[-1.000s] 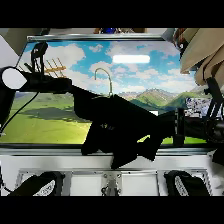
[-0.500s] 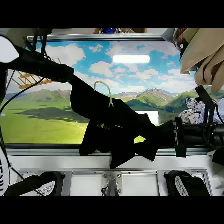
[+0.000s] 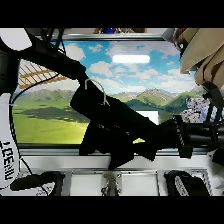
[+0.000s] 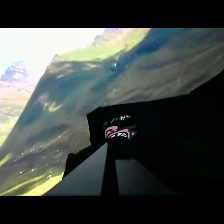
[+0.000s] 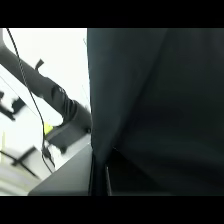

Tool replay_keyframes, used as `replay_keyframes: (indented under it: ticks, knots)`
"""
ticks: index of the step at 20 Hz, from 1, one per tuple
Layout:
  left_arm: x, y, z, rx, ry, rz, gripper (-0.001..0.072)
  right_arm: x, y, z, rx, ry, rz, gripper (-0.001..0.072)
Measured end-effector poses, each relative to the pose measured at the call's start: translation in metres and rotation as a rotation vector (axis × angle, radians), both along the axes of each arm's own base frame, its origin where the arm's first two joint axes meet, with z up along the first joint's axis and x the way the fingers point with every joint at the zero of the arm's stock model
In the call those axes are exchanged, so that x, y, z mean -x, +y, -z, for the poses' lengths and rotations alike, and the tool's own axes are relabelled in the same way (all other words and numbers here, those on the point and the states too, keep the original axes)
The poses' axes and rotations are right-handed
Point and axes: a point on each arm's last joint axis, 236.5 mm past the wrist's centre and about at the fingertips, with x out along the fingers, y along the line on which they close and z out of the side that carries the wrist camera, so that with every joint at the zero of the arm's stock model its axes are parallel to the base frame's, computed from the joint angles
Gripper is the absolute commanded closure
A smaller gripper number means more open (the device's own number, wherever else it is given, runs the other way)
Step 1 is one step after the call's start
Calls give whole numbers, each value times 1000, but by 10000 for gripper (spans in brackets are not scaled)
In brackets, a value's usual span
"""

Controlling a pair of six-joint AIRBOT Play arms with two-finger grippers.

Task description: Fold the clothes and pants, and hang the long-sleeved shirts on hangers.

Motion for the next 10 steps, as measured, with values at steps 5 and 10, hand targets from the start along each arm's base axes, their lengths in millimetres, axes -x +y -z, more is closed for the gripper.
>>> replay_keyframes:
  ticks: [5, 10]
  knots:
    - [-5, -2, -10, 14, -41, 6, 89, -15, 1, -14, -69, -10, 47, 700]
    - [-10, 3, -64, 170, -133, -42, 89, -26, -1, -20, -97, -14, 85, 700]
